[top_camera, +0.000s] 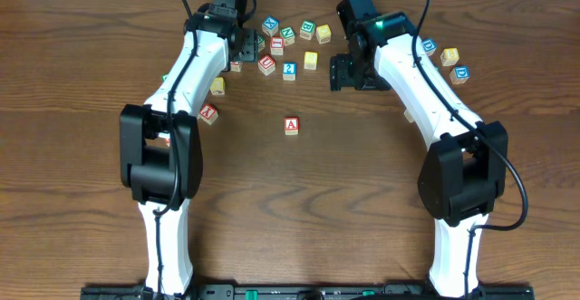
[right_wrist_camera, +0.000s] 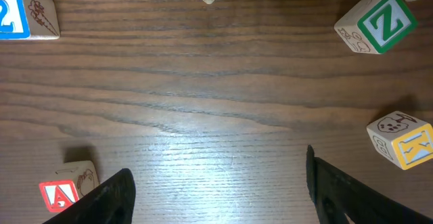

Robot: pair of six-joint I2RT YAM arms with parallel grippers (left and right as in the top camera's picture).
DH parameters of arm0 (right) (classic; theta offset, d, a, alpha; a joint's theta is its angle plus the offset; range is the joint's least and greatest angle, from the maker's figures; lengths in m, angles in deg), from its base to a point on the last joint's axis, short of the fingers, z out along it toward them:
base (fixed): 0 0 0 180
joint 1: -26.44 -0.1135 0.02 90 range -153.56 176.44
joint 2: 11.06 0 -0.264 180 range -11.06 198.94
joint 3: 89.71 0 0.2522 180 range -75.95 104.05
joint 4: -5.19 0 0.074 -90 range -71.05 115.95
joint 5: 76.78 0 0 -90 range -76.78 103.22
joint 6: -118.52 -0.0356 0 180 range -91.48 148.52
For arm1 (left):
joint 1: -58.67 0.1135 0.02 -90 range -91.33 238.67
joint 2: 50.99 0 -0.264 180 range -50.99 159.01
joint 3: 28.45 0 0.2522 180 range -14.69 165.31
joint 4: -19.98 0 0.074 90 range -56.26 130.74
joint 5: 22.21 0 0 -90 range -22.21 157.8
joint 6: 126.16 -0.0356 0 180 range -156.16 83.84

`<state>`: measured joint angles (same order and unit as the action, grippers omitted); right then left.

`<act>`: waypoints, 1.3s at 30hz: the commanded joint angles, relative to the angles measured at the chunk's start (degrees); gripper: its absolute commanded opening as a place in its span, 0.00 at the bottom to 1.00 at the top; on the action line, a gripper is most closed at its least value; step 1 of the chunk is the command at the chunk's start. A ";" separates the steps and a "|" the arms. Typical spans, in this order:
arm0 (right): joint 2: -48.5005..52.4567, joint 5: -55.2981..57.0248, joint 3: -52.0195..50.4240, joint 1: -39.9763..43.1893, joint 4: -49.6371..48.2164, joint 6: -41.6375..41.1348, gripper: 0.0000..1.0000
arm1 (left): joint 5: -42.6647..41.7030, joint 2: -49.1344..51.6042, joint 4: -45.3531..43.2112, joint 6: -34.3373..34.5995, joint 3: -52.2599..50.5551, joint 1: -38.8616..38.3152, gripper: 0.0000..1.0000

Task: Spell out AI2
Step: 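Open the right gripper, withdraw it, and move the left gripper to the red I block, then grasp the red I block with the left gripper and lift it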

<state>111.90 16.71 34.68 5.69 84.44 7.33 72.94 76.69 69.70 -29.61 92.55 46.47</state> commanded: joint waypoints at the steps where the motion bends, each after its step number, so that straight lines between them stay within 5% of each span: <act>1: -0.07 0.90 0.22 0.09 0.13 0.94 0.76 | 1.51 2.78 -0.31 1.11 1.38 -0.13 0.71; 31: -0.04 0.92 0.20 -0.33 -0.44 0.94 0.76 | 1.31 5.95 -3.96 0.61 1.40 0.15 0.70; 39: -0.04 0.90 0.20 -0.35 -0.31 0.92 0.76 | 1.33 6.08 -6.16 0.63 -1.03 -0.11 0.62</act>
<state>111.90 16.88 34.68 5.62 84.07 7.74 73.95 82.44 64.11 -28.70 92.60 46.55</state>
